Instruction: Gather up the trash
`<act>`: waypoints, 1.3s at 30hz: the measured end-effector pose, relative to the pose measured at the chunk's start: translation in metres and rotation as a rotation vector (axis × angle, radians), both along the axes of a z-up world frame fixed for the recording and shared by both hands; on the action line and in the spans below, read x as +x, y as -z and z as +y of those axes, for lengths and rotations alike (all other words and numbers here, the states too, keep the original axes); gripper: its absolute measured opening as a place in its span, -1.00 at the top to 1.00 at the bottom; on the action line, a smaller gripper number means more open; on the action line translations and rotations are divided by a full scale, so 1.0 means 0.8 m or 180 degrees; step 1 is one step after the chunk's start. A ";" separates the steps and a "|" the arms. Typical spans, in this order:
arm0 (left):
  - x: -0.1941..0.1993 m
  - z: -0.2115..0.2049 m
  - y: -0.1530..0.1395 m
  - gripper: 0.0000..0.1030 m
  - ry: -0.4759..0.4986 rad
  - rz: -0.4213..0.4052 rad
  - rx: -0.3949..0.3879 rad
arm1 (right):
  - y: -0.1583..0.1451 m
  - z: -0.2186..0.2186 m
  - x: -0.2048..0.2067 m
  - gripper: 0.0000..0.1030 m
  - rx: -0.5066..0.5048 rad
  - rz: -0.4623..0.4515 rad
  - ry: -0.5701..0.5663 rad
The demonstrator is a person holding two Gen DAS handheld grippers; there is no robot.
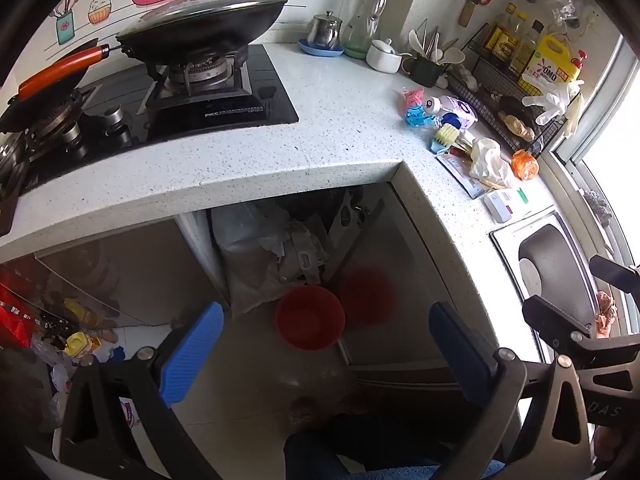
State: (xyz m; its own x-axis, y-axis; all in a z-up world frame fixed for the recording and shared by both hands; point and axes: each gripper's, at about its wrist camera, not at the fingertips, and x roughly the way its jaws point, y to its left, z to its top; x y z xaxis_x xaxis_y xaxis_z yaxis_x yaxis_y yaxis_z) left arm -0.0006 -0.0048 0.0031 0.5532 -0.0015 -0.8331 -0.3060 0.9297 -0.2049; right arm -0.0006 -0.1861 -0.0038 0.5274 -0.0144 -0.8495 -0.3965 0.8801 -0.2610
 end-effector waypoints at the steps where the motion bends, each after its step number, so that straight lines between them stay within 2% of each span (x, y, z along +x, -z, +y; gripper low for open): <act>1: 0.000 0.000 0.000 -0.98 -0.0004 0.0000 0.0001 | 0.000 0.000 0.000 -0.99 0.0003 -0.0002 -0.0004; 39: -0.014 0.001 0.002 -0.98 -0.0041 0.0002 0.0039 | 0.001 -0.002 -0.009 -0.99 0.0054 -0.0005 -0.0064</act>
